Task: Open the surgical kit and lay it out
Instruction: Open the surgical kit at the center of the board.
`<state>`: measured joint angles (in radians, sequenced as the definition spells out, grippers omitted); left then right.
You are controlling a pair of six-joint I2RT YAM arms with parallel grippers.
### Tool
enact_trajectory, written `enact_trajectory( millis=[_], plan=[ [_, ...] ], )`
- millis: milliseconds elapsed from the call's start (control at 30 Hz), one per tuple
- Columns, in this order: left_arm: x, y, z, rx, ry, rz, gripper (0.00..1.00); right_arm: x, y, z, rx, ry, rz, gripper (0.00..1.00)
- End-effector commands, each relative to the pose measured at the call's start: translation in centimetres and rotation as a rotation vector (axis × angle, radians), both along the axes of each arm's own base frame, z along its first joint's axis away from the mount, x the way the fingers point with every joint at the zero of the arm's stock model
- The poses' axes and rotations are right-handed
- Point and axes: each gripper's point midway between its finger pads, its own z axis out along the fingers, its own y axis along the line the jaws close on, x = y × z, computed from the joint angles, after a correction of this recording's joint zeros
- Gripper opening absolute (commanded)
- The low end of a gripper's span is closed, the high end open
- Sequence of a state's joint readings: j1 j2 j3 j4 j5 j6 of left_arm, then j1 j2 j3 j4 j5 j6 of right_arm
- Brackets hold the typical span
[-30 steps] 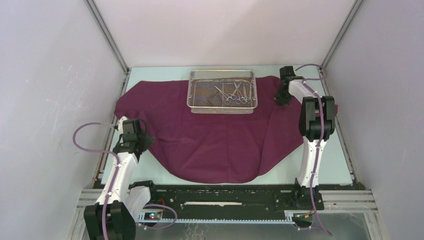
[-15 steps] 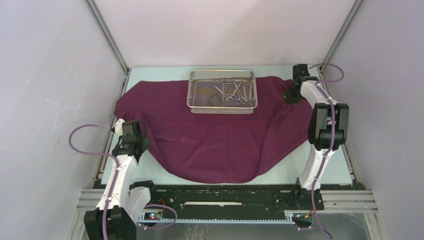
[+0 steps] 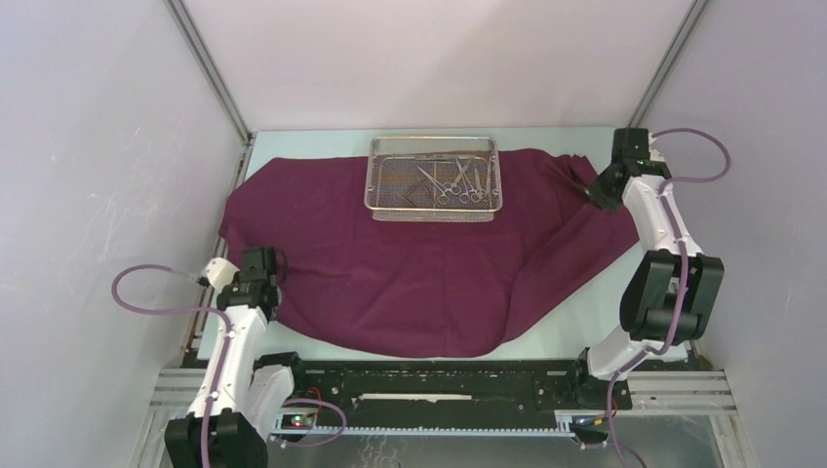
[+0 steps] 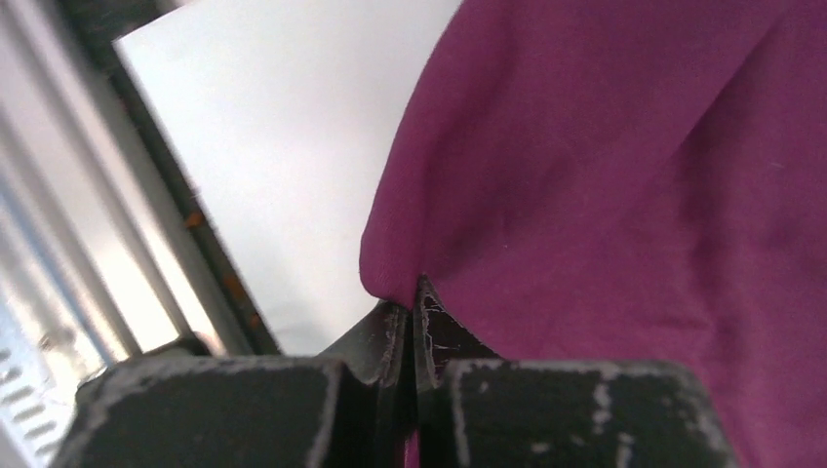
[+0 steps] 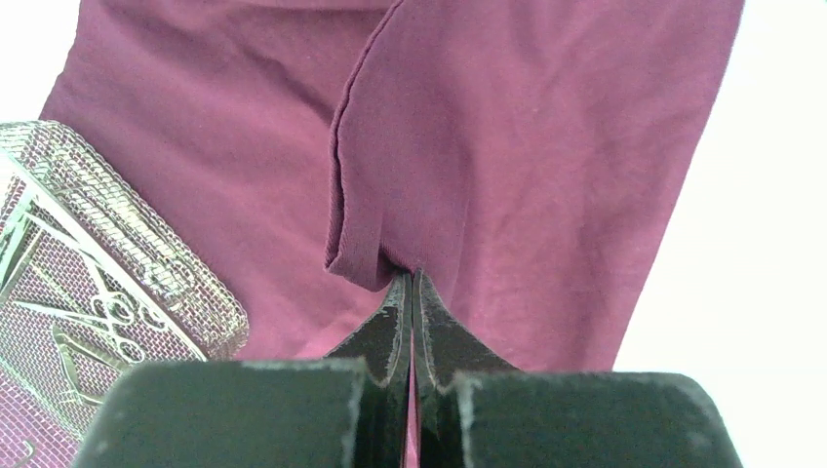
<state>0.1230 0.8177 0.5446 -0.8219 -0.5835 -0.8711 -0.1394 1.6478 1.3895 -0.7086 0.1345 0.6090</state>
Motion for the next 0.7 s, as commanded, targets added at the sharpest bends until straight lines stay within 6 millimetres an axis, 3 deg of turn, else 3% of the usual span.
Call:
enact_trajectory(
  millis=[0,300,367,433,467,533,600,667],
  plan=[
    [-2.8,2.0,2.2,0.075,0.013,0.218,0.04,-2.6,-1.2,1.8,-0.016,0.000,-0.052,0.00],
    [-3.8,4.1,4.9,0.152,0.019,0.287,0.07,-7.3,-4.2,3.2,-0.074,0.031,-0.168,0.00],
    [-3.9,4.5,5.6,0.170,0.023,0.293,0.13,-8.2,-4.9,3.7,-0.095,0.036,-0.200,0.00],
    [-3.7,4.8,6.1,0.176,0.020,0.294,0.30,-9.1,-5.3,4.3,-0.109,0.036,-0.234,0.00],
    [-3.8,4.9,6.3,0.177,0.023,0.301,0.48,-9.6,-5.4,4.6,-0.114,0.034,-0.248,0.00],
    [-4.1,5.1,6.6,0.176,0.027,0.317,0.71,-10.1,-5.5,5.1,-0.120,0.028,-0.266,0.00],
    [-4.3,5.3,7.1,0.185,0.018,0.333,0.88,-10.7,-5.8,5.4,-0.134,0.028,-0.290,0.00],
    [-4.1,5.5,7.9,0.195,0.007,0.325,0.98,-11.4,-6.2,5.6,-0.152,0.040,-0.320,0.00]
  ],
)
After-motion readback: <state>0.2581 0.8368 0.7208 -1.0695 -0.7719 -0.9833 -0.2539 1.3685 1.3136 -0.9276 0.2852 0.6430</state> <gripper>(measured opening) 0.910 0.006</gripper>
